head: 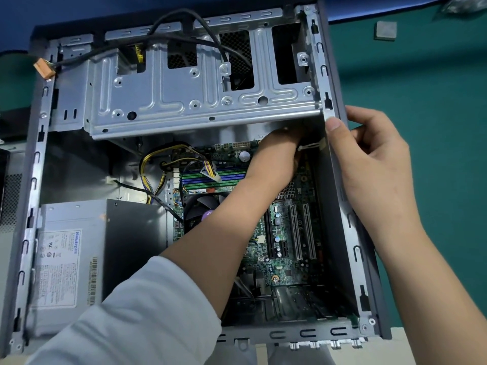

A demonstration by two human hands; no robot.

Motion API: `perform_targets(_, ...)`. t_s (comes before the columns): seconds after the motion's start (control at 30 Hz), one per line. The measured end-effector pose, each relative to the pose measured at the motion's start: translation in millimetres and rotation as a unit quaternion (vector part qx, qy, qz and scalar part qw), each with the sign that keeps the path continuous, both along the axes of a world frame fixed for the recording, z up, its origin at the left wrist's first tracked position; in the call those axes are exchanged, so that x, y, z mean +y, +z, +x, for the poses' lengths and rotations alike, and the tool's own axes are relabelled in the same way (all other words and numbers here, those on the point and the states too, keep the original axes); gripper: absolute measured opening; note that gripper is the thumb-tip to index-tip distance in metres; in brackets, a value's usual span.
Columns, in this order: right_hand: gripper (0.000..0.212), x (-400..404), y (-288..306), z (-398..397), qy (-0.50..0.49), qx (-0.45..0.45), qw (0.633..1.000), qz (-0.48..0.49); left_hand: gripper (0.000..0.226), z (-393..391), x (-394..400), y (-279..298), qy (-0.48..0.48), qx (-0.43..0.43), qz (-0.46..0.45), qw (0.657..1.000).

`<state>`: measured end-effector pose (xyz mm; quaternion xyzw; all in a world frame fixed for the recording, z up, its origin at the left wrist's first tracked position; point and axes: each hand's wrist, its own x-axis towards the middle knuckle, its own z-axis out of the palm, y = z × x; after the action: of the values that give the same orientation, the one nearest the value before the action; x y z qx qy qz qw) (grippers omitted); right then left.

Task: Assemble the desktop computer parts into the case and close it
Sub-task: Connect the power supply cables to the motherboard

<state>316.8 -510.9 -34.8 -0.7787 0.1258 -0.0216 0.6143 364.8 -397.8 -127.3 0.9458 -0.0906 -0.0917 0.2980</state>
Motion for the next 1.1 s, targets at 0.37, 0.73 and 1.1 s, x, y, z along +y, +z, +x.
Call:
perform_targets(0.37, 0.013, -0.4, -0.6, 0.5, 0.005, 0.001, 1.000, -0.009, 0.019, -11.4, -4.7, 6.5, 0.013, -0.017, 0.091, 0.996)
perform_targets(0.73, 0.009, -0.5, -0.6, 0.7, 0.012, -0.004, 1.000, -0.008, 0.025, -11.2, -10.8, 9.3, 0.056, -0.029, 0.031, 0.997)
perform_targets(1.1, 0.007, -0.3, -0.7, 0.0, 0.008, -0.003, 1.000, 0.012, 0.032, -5.7, -7.8, 7.8, 0.027, 0.001, 0.043, 0.999)
